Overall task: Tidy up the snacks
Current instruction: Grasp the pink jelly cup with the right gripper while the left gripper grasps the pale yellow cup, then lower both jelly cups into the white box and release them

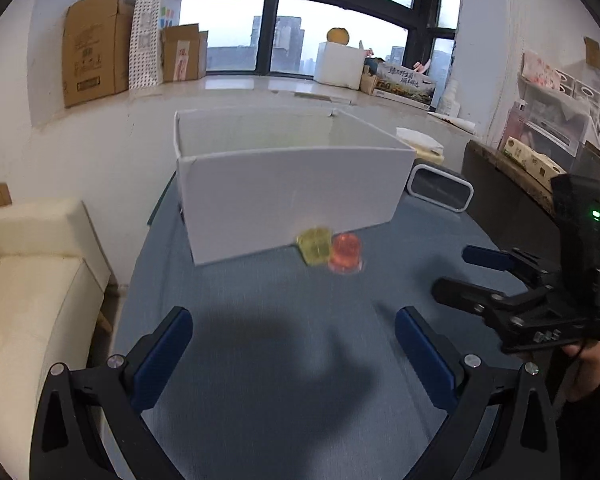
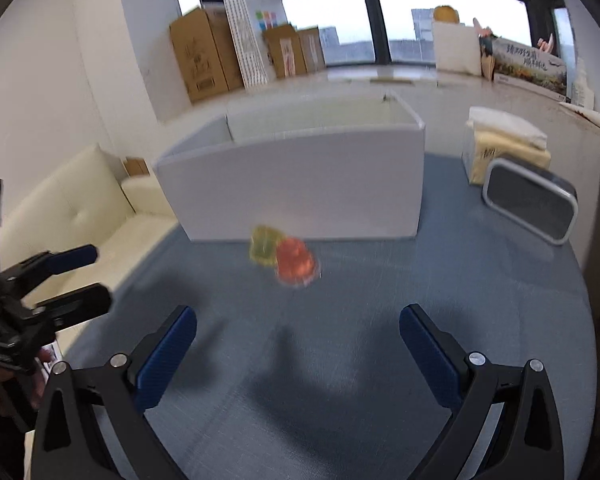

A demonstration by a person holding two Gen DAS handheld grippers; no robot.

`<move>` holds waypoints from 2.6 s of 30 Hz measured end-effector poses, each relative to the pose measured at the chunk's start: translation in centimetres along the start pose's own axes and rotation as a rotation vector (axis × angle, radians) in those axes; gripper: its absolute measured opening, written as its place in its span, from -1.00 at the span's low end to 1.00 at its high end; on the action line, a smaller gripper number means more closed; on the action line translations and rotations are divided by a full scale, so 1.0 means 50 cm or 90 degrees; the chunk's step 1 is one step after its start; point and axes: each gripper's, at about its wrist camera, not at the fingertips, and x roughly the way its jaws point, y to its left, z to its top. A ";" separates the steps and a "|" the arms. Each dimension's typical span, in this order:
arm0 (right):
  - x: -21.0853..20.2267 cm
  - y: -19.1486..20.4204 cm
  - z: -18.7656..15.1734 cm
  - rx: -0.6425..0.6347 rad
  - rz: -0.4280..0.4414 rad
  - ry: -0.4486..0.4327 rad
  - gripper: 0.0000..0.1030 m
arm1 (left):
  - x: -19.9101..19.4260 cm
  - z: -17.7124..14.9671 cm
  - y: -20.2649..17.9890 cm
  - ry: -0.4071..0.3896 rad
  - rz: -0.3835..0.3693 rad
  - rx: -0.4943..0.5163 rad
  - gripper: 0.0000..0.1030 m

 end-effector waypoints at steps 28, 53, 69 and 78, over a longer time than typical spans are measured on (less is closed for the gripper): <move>0.205 0.033 0.058 -0.153 -0.003 0.116 -0.10 | 0.022 -0.030 0.020 0.035 0.010 -0.017 1.00; -0.105 -0.123 -0.069 0.035 0.010 0.020 -0.14 | 0.275 0.116 -0.049 0.093 0.045 -0.110 1.00; -0.107 -0.105 -0.066 0.034 0.022 0.004 -0.14 | 0.190 0.098 -0.065 0.050 -0.032 -0.042 -0.15; -0.078 -0.064 0.011 0.018 0.045 -0.032 -0.14 | 0.009 0.121 -0.031 -0.046 -0.050 -0.020 -0.15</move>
